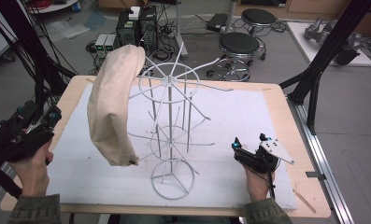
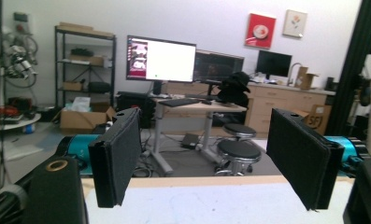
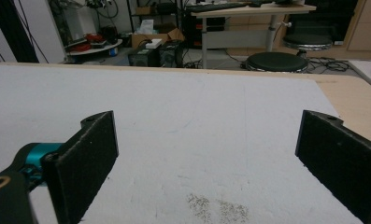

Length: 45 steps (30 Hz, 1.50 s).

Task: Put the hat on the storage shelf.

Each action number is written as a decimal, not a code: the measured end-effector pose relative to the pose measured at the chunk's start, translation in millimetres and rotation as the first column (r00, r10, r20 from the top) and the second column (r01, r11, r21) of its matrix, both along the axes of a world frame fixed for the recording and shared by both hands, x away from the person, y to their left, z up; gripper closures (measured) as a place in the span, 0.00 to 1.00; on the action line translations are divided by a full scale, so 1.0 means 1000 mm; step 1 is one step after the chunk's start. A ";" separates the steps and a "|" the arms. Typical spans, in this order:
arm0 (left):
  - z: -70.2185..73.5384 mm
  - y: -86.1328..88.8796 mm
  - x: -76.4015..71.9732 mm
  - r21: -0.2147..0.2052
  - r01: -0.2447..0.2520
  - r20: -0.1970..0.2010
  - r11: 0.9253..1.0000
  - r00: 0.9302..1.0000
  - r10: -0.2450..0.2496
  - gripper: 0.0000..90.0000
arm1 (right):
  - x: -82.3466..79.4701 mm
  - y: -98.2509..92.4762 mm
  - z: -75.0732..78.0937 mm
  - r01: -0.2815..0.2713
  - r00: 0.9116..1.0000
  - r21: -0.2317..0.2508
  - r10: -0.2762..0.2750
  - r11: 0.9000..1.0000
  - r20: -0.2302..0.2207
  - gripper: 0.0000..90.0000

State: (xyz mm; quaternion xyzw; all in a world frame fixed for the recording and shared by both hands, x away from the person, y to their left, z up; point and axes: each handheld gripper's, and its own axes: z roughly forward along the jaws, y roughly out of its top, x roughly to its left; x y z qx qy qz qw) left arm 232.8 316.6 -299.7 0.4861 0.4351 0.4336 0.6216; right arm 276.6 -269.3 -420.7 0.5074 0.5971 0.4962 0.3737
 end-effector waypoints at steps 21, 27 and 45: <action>-0.062 0.011 0.005 0.055 -0.137 -0.041 0.989 0.989 0.140 0.29 | -0.002 0.000 0.001 0.013 1.000 0.000 -0.013 1.000 0.005 0.05; -0.083 0.009 0.004 0.089 -0.170 -0.051 0.981 0.983 0.175 0.29 | -0.003 -0.001 0.002 0.029 0.999 0.004 -0.030 1.000 0.021 0.05; -0.128 0.016 0.011 0.124 -0.200 -0.112 0.972 0.970 0.214 0.28 | -0.012 0.000 0.005 0.073 0.994 -0.017 -0.072 0.997 0.083 0.05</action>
